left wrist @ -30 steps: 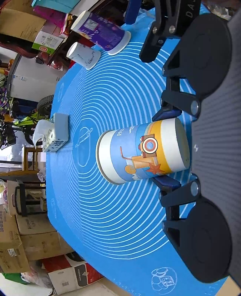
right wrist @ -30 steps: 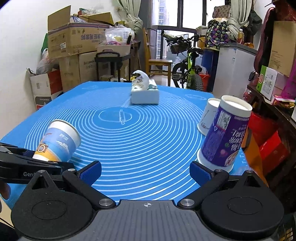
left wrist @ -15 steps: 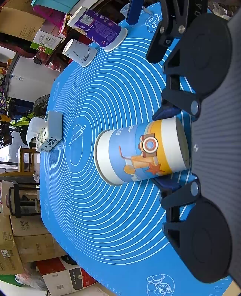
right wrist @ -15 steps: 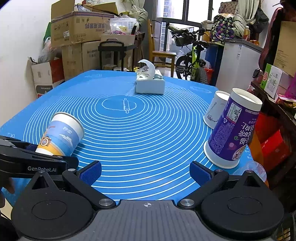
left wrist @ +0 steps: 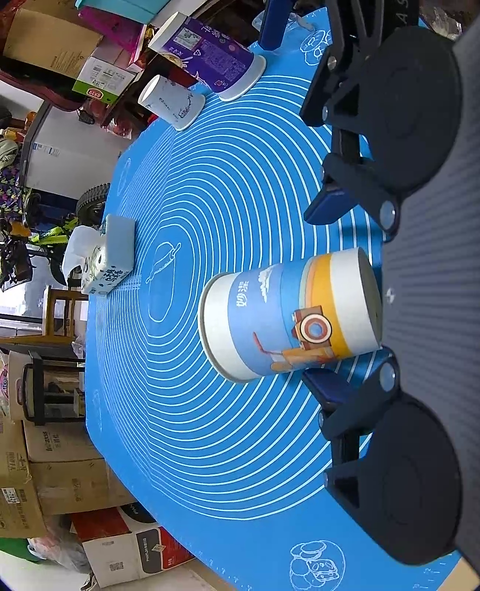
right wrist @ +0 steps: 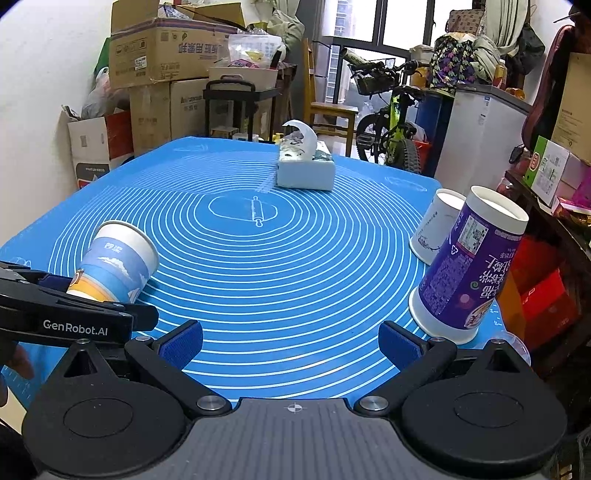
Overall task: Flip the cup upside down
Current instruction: 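Lift the printed cup off the mat with the left gripper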
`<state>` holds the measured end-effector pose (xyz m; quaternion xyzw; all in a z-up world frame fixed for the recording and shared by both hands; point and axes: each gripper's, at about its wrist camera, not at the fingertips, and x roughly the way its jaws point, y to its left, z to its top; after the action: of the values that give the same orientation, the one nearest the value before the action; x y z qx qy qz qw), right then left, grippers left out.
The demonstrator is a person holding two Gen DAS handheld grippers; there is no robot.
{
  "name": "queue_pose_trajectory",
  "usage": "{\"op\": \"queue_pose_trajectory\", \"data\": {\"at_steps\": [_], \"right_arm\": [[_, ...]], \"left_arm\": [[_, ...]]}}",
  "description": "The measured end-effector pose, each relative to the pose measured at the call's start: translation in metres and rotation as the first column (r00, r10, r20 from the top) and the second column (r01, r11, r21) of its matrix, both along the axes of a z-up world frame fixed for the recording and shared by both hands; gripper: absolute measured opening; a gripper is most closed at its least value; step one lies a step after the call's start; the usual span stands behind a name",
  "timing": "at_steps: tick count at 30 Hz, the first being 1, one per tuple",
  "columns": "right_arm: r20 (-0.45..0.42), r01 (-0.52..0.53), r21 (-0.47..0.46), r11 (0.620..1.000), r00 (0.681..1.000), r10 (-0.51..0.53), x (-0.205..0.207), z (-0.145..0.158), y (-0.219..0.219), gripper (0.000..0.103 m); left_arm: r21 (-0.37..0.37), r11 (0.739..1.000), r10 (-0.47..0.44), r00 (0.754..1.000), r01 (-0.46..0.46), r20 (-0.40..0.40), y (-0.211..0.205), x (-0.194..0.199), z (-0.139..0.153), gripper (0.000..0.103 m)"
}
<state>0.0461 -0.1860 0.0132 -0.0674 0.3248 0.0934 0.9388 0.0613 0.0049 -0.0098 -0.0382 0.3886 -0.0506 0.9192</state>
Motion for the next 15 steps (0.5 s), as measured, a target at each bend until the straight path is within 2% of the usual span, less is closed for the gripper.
{"op": "queue_pose_trajectory", "data": {"at_steps": [6,9,12,15], "right_arm": [[0.0,-0.009,-0.008,1.0,1.0,0.009,0.0,0.001,0.002,0.101],[0.007,-0.057,-0.06,0.997,0.998,0.057,0.001,0.006,0.008,0.101],[0.015,-0.143,-0.192,0.971,0.989,0.148,0.002,0.017,0.024,0.101],[0.028,-0.22,-0.368,0.904,0.969,0.247,0.002,0.028,0.044,0.101]], "left_arm": [[0.0,1.0,0.003,1.0,-0.003,0.006,0.001,-0.001,0.001,0.085],[-0.015,1.0,0.005,1.0,-0.005,0.026,0.004,-0.007,0.006,0.085],[-0.05,0.998,0.031,0.997,-0.027,0.066,0.013,-0.02,0.015,0.089],[-0.048,0.998,0.05,0.992,-0.044,0.115,0.019,-0.035,0.024,0.091]]}}
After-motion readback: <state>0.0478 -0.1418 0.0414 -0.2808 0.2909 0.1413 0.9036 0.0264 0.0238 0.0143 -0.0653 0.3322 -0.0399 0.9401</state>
